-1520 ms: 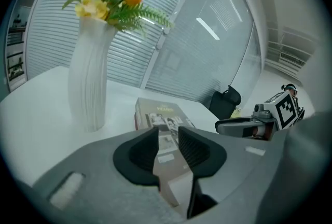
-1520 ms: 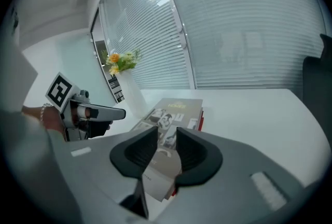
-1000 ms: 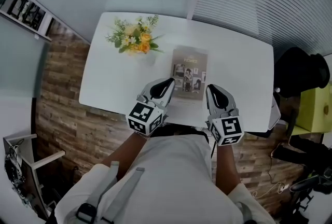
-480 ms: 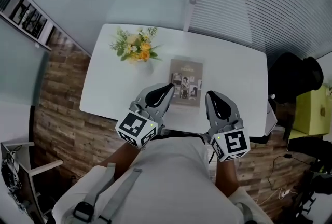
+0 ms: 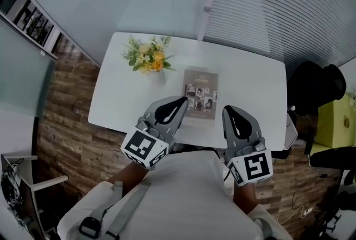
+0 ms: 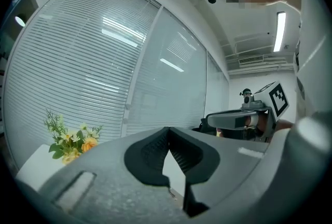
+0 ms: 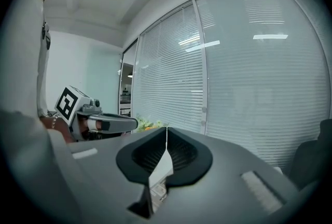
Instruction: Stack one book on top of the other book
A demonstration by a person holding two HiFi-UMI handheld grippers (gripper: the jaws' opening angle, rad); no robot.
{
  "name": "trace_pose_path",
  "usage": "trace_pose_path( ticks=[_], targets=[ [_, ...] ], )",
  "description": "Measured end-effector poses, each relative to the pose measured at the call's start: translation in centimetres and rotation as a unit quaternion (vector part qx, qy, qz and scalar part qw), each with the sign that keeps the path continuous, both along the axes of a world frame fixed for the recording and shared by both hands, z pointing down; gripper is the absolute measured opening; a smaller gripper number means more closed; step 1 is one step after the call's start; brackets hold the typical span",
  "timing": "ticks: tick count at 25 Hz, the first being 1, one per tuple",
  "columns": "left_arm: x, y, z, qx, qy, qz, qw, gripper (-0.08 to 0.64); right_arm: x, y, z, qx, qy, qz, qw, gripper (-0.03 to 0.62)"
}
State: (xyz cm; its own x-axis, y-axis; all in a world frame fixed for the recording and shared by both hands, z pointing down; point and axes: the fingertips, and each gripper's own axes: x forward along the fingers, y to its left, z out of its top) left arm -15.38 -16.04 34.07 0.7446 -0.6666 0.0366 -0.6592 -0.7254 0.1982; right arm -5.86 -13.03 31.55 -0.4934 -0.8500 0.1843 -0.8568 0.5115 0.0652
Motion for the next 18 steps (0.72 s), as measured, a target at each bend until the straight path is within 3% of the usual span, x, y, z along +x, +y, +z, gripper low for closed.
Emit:
trace_pose_path(
  ticks=[18],
  targets=[
    [-0.17, 0.01, -0.96, 0.003, -0.002, -0.006, 1.0000, 0.005, 0.67, -0.25, -0.60, 0.002, -0.011, 0.015, 1.000, 0.008]
  ],
)
